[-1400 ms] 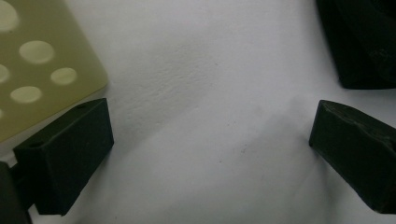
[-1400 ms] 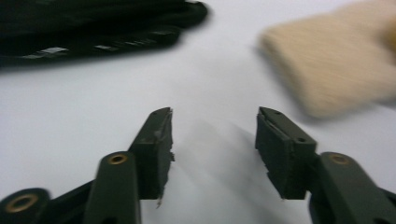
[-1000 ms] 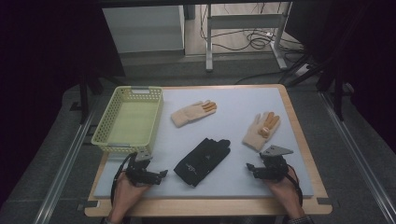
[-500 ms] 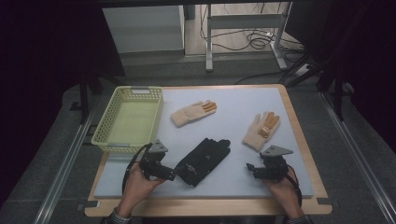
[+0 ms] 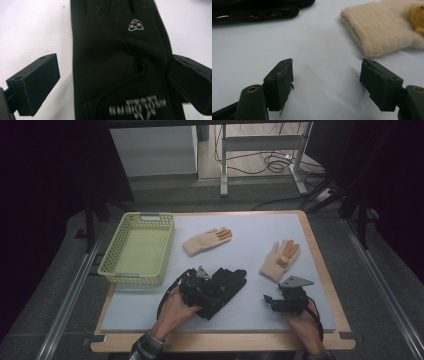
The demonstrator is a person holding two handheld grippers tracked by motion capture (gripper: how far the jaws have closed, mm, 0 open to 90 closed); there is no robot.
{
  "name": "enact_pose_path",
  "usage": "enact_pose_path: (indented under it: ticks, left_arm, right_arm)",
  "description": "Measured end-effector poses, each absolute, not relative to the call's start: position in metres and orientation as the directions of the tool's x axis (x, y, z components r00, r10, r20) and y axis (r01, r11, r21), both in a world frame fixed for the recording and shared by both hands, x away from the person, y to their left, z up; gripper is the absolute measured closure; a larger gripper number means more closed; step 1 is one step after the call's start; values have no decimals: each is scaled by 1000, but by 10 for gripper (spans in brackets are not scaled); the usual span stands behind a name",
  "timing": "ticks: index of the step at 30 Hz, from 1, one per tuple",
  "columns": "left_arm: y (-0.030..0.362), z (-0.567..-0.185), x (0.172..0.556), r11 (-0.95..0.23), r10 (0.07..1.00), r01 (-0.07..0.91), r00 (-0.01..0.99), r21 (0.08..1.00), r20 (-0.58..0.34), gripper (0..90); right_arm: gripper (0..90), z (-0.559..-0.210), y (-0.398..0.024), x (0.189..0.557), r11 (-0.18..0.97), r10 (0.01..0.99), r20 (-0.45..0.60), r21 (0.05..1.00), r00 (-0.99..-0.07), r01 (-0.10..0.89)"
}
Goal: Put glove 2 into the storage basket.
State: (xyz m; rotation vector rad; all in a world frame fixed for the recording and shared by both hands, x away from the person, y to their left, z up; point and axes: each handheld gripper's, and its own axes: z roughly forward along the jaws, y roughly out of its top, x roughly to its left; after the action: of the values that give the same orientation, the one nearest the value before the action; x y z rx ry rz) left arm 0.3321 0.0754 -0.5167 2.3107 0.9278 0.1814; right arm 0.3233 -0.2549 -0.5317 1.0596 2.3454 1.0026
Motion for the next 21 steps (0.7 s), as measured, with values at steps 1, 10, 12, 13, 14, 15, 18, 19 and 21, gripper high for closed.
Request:
enact_pose_path:
  ticks: [1,10,12,13,14,15,18,19,21]
  left_arm:
    - [73,-518,333,-552,658,578,745,601,-112,0]
    - [54,-528,323,-623,646,554,762,552,-36,0]
    - [51,-530,323,-639,650,549,760,538,-3,0]
    - [51,-529,325,-630,658,560,753,538,-12,0]
    - [51,-529,327,-627,665,568,746,533,-13,0]
    - [52,-529,329,-625,669,574,743,530,-16,0]
    - [51,-527,329,-623,675,582,737,522,-16,29]
    - [51,-526,328,-627,671,576,742,525,-13,54]
    - [54,-524,326,-626,668,568,744,533,-8,128]
  right_arm:
    - [262,-532,-255,323,462,763,-46,737,-645,493]
    - [260,-532,-255,323,463,762,-47,737,-645,493]
    - [260,-532,-255,323,463,763,-47,737,-645,493]
    - [260,-532,-255,323,463,763,-47,737,-645,493]
    - [260,-532,-255,323,463,763,-47,737,-645,493]
    - [260,-532,-255,323,463,763,-47,736,-645,494]
    - [259,-532,-255,323,463,763,-48,736,-644,494]
    - [259,-532,-255,323,463,763,-48,736,-645,494]
    - [259,-532,-255,323,463,763,-48,736,-645,494]
